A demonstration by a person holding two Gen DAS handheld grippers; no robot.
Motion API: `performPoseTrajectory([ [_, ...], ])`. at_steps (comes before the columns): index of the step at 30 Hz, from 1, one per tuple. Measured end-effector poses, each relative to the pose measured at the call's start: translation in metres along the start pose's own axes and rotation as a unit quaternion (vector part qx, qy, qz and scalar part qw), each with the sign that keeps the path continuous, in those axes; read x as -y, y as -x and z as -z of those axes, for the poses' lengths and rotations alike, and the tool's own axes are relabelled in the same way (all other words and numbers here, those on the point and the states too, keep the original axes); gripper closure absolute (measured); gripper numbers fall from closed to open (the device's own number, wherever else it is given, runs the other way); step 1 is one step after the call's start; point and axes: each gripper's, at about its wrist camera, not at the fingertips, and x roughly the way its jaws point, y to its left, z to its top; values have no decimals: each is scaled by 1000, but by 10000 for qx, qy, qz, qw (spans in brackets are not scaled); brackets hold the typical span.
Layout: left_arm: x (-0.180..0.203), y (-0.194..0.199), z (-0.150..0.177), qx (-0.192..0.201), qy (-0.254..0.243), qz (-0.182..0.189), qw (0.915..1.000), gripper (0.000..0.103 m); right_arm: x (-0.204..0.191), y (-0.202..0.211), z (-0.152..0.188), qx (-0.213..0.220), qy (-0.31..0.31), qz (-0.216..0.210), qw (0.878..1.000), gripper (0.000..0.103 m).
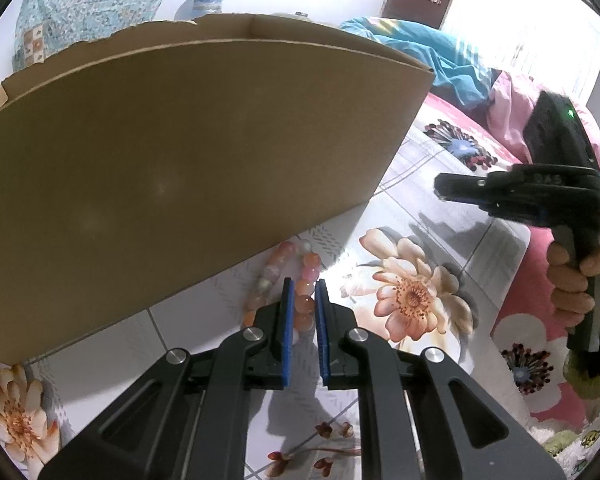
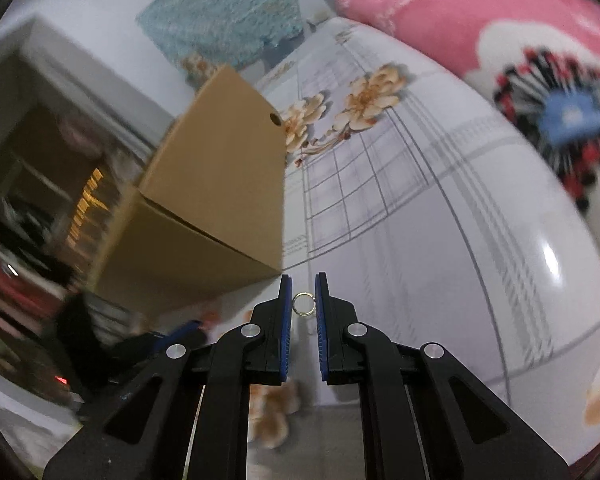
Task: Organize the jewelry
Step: 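Carry the bracelet and ring into the box and open both grippers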
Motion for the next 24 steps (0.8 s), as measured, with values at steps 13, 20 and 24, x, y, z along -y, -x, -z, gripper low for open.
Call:
performPoseTrajectory([
  [13, 2, 37, -4, 392, 156, 48, 9991, 94, -8, 18, 4, 143, -275, -695, 9971, 94],
  [20, 6, 87, -19, 837, -9, -25, 9965, 94, -45, 31, -4, 333, 261, -837, 9956, 94],
  [24, 10, 116, -31, 1154, -20, 162, 9932, 94, -74, 41, -16, 471, 660, -934, 9923, 94],
])
